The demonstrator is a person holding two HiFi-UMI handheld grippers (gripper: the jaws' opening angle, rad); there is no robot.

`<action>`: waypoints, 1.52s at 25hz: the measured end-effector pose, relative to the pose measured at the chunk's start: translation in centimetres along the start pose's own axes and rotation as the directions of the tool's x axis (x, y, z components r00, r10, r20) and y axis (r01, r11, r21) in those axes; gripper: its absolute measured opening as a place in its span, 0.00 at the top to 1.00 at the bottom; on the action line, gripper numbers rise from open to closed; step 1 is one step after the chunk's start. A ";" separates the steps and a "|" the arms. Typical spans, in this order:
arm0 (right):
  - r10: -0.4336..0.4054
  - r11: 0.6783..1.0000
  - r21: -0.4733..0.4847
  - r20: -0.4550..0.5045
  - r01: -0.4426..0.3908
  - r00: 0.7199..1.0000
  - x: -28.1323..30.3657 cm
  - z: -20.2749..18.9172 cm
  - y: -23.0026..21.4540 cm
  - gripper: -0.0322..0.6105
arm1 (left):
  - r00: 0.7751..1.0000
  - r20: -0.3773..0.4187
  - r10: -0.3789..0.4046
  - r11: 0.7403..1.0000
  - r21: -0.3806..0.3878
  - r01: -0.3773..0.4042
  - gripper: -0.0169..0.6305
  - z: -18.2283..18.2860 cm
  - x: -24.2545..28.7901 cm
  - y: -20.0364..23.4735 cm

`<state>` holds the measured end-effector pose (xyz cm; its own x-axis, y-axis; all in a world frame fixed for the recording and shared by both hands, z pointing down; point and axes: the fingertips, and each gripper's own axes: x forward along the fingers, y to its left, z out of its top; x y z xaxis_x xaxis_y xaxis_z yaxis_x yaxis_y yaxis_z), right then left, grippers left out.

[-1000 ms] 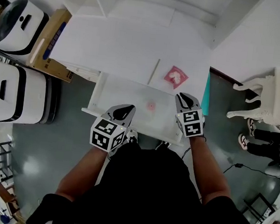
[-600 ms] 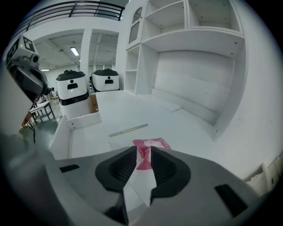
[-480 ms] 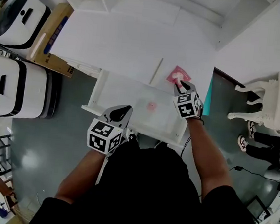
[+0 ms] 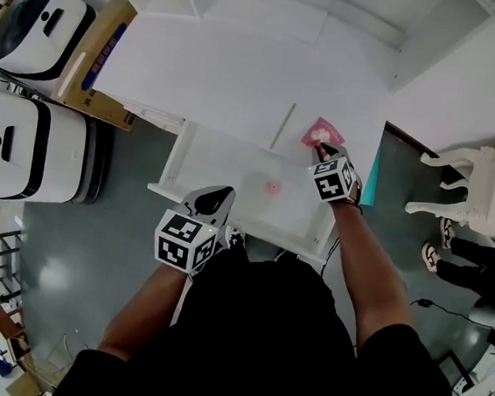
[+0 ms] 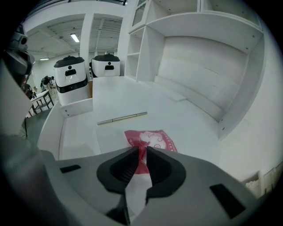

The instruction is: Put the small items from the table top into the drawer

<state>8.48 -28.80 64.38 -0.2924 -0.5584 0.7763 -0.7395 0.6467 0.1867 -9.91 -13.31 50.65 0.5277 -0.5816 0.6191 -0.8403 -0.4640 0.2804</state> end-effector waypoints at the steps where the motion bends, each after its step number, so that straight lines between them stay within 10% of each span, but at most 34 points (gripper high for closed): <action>1: 0.001 1.000 0.005 -0.002 -0.001 1.000 0.0 0.0 0.0 0.85 | 1.000 0.000 -0.001 1.000 0.002 0.001 0.96 0.0 0.0 0.0; 22: -0.030 0.999 0.031 0.079 0.027 0.996 -5.1 1.2 0.6 0.89 | 0.998 0.005 -0.066 0.996 0.055 0.066 0.96 -0.1 -0.2 -1.5; 38: 0.127 0.992 0.004 0.090 -0.128 0.988 -10.8 -3.0 8.4 0.90 | 0.997 -0.006 -0.077 0.995 0.064 0.077 0.96 -1.0 -0.2 -2.3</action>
<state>7.25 -15.80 59.38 -0.4373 -0.5163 0.7363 -0.6984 0.7108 0.0837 -8.18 -11.44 50.63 0.5903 -0.5402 0.5997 -0.7873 -0.5492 0.2803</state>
